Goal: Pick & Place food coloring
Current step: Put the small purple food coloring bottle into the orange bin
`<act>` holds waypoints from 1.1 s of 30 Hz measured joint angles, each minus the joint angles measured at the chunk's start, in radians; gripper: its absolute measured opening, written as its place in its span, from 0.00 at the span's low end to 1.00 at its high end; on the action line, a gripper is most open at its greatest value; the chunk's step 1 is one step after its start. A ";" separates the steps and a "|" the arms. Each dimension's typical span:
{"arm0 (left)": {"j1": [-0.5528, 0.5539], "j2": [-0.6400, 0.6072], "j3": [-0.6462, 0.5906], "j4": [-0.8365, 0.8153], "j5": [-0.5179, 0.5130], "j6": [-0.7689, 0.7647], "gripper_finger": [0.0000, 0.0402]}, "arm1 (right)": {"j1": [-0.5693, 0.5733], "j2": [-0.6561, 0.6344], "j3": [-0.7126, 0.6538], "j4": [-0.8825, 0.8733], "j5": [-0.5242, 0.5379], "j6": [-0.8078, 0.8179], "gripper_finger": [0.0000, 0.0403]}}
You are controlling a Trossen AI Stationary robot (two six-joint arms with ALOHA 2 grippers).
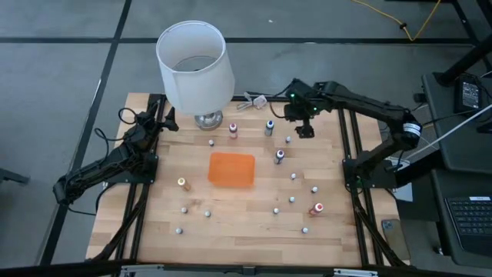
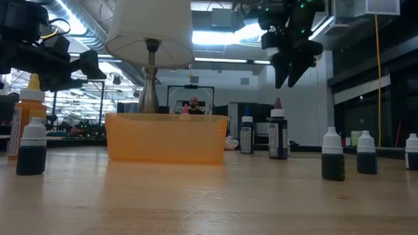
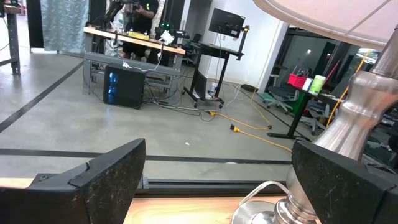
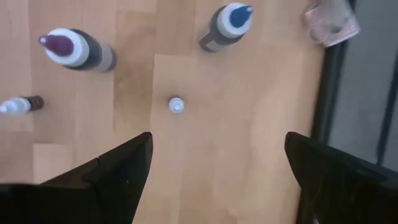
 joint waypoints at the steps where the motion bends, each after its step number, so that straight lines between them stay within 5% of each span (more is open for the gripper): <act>1: 0.000 0.000 0.000 0.000 0.000 0.000 0.97 | 0.002 0.008 -0.006 0.005 -0.001 0.016 0.91; 21: 0.000 0.000 0.000 0.000 0.000 0.000 0.97 | 0.041 0.003 -0.405 0.387 -0.024 0.065 0.91; 33: 0.000 0.000 0.000 0.000 0.000 0.000 0.97 | 0.024 0.083 -0.461 0.489 -0.027 0.020 0.91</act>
